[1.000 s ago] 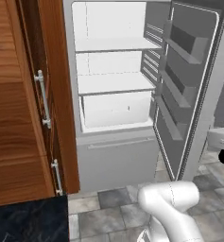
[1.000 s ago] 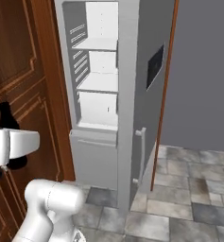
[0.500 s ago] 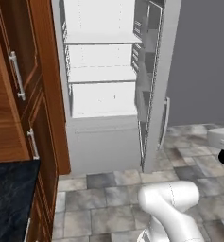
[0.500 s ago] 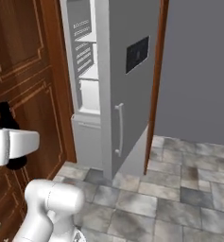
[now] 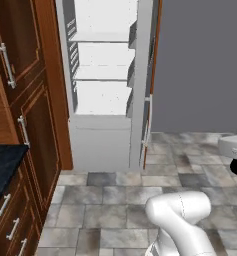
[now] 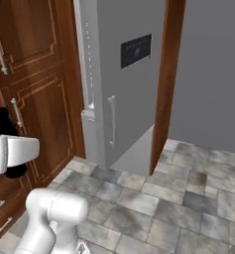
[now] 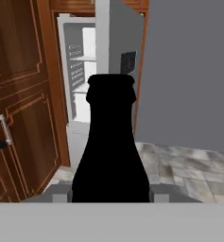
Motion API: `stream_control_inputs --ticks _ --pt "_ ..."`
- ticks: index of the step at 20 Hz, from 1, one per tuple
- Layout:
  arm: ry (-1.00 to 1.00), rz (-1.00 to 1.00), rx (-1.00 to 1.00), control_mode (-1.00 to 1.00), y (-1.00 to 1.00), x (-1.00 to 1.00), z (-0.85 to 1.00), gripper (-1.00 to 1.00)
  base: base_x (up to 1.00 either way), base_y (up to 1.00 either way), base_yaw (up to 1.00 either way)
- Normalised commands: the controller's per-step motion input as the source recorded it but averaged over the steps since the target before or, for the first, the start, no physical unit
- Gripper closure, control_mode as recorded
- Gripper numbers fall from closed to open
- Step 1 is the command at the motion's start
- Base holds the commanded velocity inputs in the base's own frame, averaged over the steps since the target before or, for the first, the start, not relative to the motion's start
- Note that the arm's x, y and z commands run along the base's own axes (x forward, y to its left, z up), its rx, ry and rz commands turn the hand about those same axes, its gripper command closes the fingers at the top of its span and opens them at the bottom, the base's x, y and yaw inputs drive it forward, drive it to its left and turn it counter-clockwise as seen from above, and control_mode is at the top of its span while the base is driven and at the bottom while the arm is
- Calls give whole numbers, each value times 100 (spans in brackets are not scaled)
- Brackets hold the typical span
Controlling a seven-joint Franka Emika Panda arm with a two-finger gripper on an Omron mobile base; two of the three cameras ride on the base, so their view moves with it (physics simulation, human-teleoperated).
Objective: Open the fridge, grab two sodas, and place both sodas inside the bowl with ice on the dining counter.
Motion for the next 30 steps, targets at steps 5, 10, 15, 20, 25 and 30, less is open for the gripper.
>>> stream_control_inputs --ticks 5,10,15,20,25,30 --pt "0 0 0 100 0 0 0 100 -60 -57 35" --pt "0 0 0 100 0 0 0 100 -82 -51 39" --pt "0 0 0 100 0 0 0 100 -86 -48 40" --pt "0 0 0 100 0 0 0 100 -87 -47 40" --pt "0 0 0 100 0 0 0 100 -97 -42 40" --pt "0 0 0 100 0 0 0 100 -100 -35 39"
